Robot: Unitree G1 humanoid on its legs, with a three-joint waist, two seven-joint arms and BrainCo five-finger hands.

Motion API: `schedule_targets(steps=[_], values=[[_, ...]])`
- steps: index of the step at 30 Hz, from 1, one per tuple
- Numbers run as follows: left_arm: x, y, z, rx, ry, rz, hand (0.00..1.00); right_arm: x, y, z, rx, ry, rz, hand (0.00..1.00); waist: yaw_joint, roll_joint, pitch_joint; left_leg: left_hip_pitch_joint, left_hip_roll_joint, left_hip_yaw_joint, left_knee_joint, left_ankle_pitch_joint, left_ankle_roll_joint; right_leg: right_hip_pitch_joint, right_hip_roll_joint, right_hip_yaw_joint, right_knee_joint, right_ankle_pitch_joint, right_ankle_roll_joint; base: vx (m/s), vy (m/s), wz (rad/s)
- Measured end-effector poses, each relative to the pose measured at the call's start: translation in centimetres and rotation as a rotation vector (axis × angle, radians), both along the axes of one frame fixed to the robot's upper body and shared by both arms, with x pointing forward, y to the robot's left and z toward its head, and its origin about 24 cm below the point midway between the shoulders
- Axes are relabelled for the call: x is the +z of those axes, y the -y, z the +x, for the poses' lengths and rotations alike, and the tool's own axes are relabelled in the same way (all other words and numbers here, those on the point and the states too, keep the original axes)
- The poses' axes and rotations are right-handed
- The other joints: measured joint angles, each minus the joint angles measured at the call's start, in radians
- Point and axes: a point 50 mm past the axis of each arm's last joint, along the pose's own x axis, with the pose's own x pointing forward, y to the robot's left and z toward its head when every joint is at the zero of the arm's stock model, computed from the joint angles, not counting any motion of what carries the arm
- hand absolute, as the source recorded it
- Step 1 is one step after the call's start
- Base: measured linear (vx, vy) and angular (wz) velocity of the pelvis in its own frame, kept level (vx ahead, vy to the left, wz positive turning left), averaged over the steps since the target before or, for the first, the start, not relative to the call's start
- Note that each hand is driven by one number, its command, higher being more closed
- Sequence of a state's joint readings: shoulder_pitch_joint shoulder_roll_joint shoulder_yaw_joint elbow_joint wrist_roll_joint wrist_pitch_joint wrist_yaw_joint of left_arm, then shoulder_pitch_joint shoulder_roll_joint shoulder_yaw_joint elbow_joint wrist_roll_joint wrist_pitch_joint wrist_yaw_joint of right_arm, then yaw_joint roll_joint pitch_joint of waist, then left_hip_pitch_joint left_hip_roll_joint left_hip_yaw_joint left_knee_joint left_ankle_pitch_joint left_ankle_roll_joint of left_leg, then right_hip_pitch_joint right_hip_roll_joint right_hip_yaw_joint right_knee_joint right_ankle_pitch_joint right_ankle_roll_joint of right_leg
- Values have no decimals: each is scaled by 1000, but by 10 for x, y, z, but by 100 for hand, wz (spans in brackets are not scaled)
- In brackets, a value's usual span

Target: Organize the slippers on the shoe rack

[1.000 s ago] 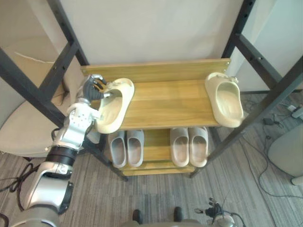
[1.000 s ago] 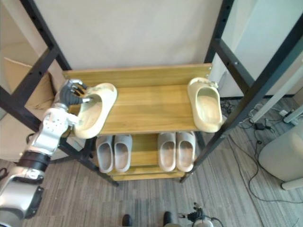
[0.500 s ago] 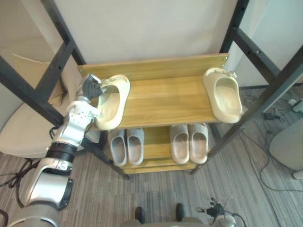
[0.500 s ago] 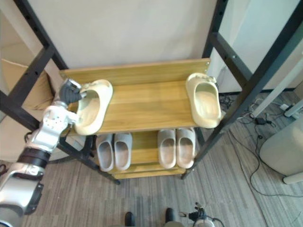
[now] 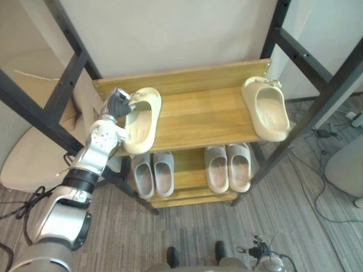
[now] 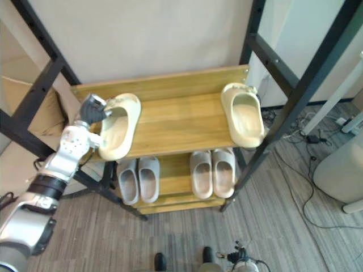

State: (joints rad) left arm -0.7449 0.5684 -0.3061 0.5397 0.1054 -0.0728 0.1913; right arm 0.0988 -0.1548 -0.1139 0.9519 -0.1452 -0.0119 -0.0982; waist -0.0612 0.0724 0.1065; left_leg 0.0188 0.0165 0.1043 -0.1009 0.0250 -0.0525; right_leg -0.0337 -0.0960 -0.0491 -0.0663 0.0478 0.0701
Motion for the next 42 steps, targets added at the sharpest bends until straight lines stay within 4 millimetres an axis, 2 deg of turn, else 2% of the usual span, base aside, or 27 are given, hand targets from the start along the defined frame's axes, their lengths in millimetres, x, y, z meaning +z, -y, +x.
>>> schedule_targets(steps=[5,9,14,19,22,29,30,34,37,42], values=[[11,27,1,-94,40,-32,100,0,2,0,-25,5,9,0,-15,17,10,0,1,13,0,1,2,-1,1,7,-9,8,2,-3,-1,-7],[16,36,2,-127,53,-44,100,1,2,3,-25,12,9,0,-36,23,13,0,3,19,0,1,2,-3,3,11,-10,11,2,11,-6,-4],[19,46,3,-158,56,-67,100,2,3,6,-25,20,2,0,-47,27,16,0,2,20,0,0,1,-3,2,11,-11,11,2,0,0,0],[41,66,8,-212,107,-120,100,4,7,7,-34,26,-19,0,-56,52,51,-1,2,25,0,0,0,-3,2,17,-21,18,3,-13,-4,-2],[40,70,8,-230,108,-146,100,4,9,8,-38,28,-22,0,-66,66,58,-2,7,25,0,-1,-1,-4,7,17,-21,18,2,0,0,0],[38,81,14,-241,80,-209,100,4,10,7,-72,34,-22,0,-69,67,59,-9,10,27,0,-2,-3,-11,7,20,-22,18,3,0,0,0],[39,84,14,-245,84,-215,0,5,11,7,-80,37,-21,0,-69,67,59,-16,10,28,0,-1,-2,-19,5,22,-21,18,3,0,0,0],[38,90,18,-234,72,-232,0,6,11,10,-82,49,-21,0,-80,74,70,-23,8,47,0,0,0,-27,4,38,-21,28,6,2,6,-13],[45,93,19,-241,88,-233,0,7,12,10,-112,68,-13,0,-92,80,78,-23,8,49,0,-1,-1,-28,7,38,-21,28,6,4,1,-2],[44,96,20,-242,80,-254,0,8,14,11,-139,81,-8,0,-95,82,82,-19,12,49,0,-1,-2,-24,12,37,-21,28,5,0,0,0]])
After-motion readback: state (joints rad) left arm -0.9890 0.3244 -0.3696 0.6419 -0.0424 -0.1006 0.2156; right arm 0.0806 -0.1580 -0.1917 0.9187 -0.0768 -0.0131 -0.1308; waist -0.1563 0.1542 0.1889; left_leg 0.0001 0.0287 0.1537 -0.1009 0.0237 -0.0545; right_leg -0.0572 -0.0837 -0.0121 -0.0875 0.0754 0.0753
